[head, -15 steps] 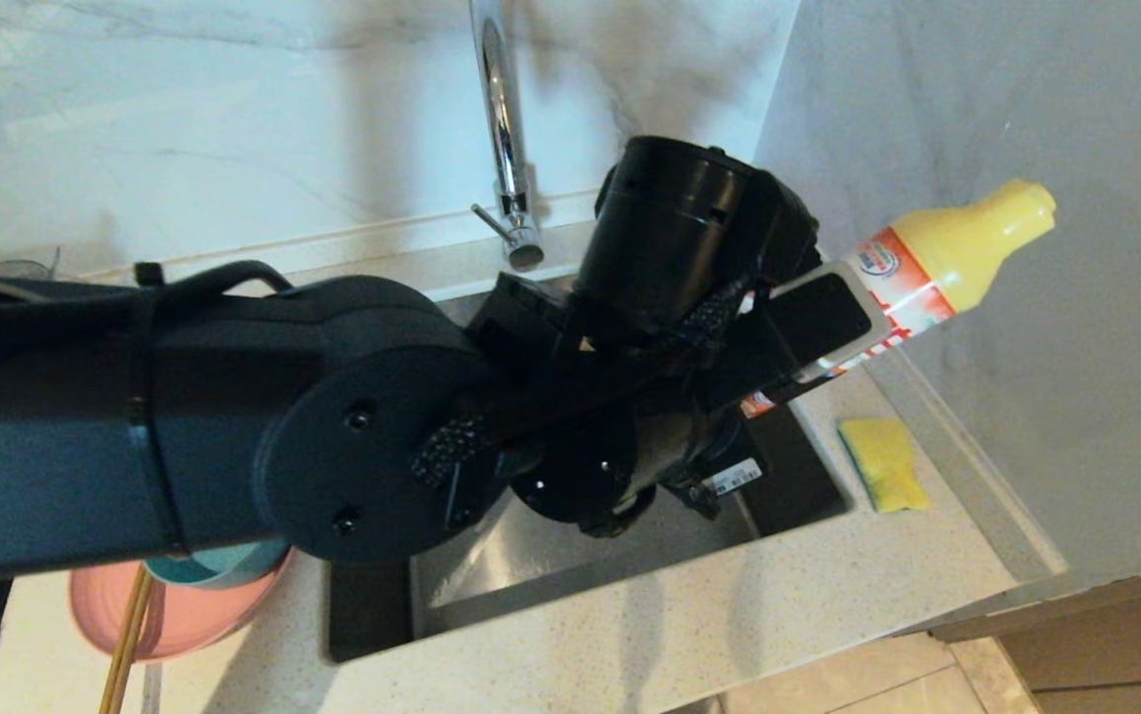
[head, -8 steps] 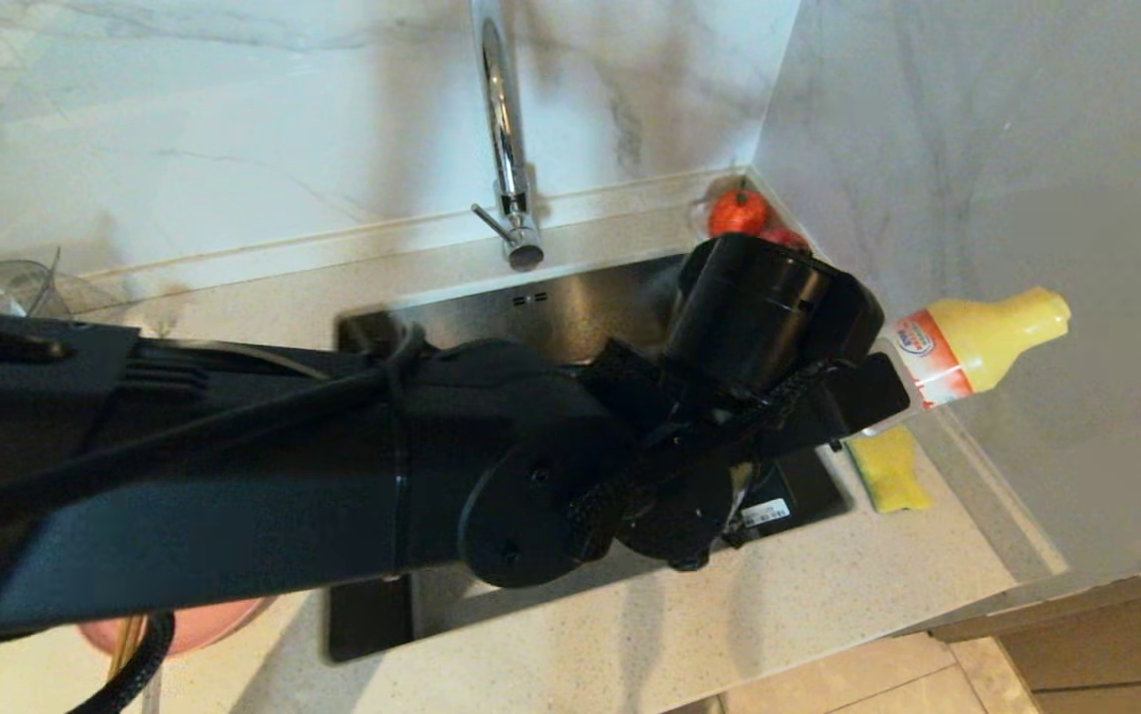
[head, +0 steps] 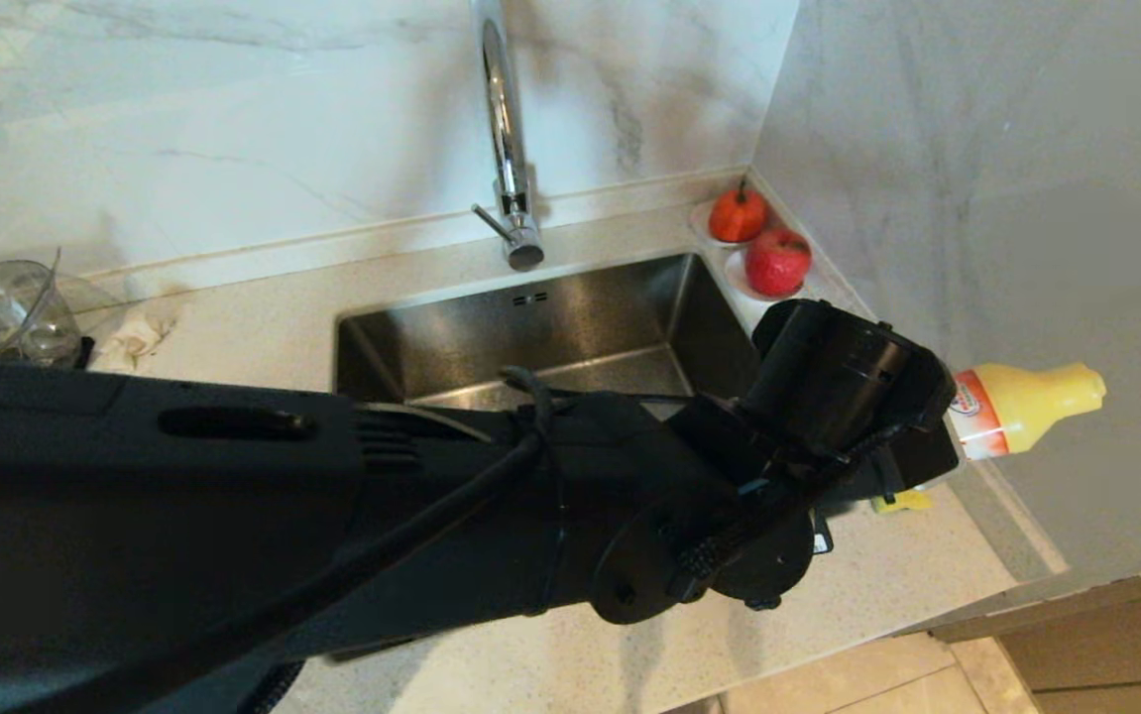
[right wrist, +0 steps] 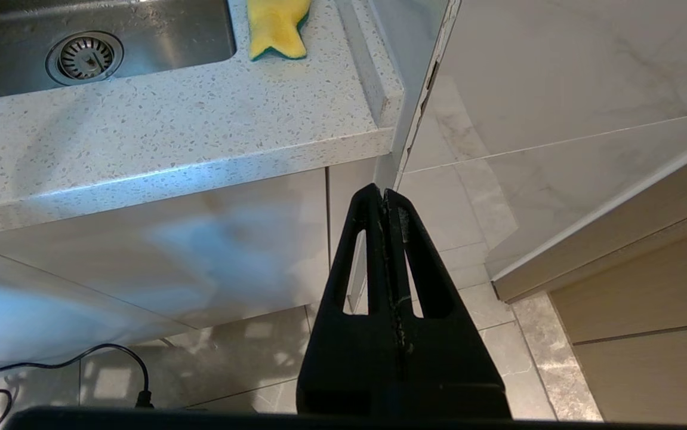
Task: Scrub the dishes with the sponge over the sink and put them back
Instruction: Squeeze it onto the sponge
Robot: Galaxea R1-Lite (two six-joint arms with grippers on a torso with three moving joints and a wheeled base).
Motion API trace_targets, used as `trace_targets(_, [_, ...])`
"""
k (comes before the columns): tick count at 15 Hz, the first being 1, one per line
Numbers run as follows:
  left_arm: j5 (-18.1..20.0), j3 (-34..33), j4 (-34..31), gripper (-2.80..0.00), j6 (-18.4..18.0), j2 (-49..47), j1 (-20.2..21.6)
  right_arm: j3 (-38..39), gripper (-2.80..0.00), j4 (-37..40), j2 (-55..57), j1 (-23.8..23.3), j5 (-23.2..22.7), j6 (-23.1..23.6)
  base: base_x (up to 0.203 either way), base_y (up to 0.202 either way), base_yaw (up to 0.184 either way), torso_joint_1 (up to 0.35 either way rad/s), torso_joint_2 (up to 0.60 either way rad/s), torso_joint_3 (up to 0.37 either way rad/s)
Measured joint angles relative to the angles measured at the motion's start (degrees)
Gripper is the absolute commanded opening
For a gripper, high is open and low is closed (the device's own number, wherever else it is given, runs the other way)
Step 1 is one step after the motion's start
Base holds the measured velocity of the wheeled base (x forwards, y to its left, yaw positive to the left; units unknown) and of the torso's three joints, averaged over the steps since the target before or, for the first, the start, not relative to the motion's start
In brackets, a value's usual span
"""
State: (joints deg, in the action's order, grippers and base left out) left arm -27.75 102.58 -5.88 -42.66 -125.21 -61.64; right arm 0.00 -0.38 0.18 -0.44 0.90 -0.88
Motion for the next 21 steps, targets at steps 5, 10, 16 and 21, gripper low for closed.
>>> trace_targets(5, [-3.2,0.4,-1.8,-2.8,-0.6,-3.8,-0.2,0.0,-2.8,0.0,0.0,0.0,0.0,0.0,0.0,0.0,0.0,0.0,0.0,0.0])
trace_targets(10, [-6.4,0.3,-9.9,-2.8,-0.4,-4.3,-0.2,0.0,-2.8,0.0,0.0,0.0,0.0,0.0,0.0,0.0,0.0,0.0,0.0,0.0])
trace_targets(16, [-9.9,1.4,-10.7,-2.8,-0.4,-6.8,-0.2,0.0,-2.8,0.0,0.0,0.0,0.0,0.0,0.0,0.0,0.0,0.0,0.0,0.0])
trace_targets(21, [-13.3,7.0,-14.8,-2.8,-0.2,-10.5,-0.1,0.0,-2.8,0.0,0.0,0.0,0.0,0.0,0.0,0.0,0.0,0.0,0.0,0.0])
